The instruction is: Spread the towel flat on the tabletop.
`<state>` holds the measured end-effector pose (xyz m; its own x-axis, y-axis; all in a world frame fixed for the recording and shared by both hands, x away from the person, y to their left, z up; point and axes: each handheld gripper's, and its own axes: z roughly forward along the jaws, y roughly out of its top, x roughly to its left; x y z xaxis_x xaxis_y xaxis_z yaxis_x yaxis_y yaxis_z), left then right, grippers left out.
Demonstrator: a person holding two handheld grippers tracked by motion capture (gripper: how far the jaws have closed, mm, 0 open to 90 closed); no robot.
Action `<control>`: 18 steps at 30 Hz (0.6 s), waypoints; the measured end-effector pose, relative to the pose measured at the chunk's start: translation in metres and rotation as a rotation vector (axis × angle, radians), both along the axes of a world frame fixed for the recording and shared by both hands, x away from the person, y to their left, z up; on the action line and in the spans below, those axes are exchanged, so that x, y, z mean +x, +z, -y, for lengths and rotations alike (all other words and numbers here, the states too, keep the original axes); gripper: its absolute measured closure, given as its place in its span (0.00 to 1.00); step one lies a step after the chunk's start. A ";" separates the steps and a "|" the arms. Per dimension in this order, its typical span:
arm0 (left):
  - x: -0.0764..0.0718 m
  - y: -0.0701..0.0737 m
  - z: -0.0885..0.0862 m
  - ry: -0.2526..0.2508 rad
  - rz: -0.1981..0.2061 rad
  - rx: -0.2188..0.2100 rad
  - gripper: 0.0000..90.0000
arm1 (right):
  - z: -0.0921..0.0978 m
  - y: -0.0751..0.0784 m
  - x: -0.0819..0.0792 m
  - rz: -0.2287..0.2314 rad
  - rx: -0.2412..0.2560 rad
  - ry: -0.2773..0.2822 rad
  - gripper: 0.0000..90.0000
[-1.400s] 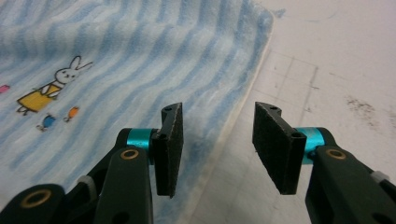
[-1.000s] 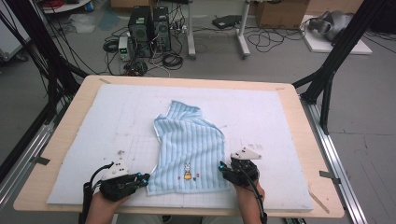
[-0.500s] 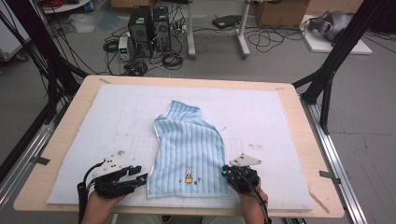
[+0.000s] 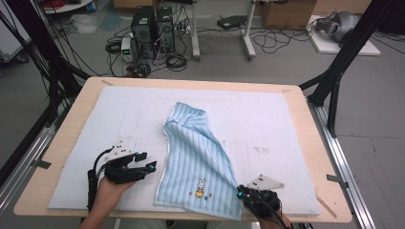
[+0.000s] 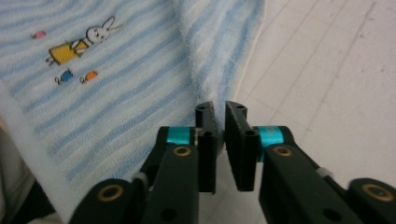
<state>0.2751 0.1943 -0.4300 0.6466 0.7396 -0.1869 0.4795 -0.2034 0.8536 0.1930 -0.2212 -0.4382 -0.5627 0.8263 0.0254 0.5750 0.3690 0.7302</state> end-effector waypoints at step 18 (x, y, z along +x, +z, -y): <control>0.042 -0.022 0.043 0.047 -0.059 0.083 0.50 | -0.010 0.006 0.070 0.077 0.112 -0.099 0.57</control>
<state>0.3172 0.1517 -0.4517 0.6002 0.7836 -0.1600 0.5390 -0.2485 0.8048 0.2629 -0.2110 -0.4324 -0.4822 0.8724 0.0802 0.5451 0.2271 0.8070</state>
